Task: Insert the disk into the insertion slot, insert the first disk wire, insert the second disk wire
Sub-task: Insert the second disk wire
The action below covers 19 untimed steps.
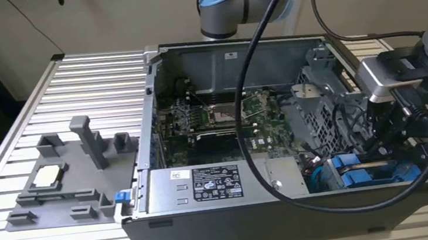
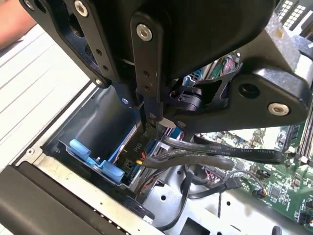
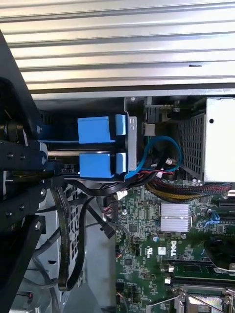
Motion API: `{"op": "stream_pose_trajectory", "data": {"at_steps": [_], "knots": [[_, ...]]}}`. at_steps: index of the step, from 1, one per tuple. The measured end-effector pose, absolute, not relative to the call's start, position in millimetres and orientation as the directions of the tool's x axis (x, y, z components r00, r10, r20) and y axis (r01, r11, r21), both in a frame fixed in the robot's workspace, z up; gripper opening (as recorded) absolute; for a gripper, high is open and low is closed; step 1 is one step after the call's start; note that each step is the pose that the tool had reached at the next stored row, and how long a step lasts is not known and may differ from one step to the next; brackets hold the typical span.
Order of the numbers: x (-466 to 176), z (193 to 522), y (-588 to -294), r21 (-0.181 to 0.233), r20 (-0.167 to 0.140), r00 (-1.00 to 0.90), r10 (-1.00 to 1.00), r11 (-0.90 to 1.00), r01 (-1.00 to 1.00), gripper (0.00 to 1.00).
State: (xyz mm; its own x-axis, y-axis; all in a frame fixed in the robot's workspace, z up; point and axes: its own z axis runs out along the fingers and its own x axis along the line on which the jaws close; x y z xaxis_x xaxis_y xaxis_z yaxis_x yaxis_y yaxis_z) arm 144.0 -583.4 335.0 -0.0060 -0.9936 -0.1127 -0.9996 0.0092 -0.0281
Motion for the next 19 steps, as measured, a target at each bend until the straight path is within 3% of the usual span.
{"op": "stream_pose_trajectory", "data": {"at_steps": [2, 4, 5, 12, 19], "knots": [[144, 334, -583, -0.028, -0.114, -0.006, -0.993, 0.009, -1.000, 0.17], [144, 338, -583, -0.027, -0.115, -0.006, -0.993, 0.010, -1.000, 0.23], [144, 342, -583, -0.027, -0.114, -0.006, -0.993, 0.010, -1.000, 0.31], [144, 370, -583, -0.027, -0.114, -0.007, -0.993, 0.010, -1.000, 0.31], [144, 372, -583, -0.013, -0.114, -0.010, -0.993, 0.011, -1.000, 0.31]]}}
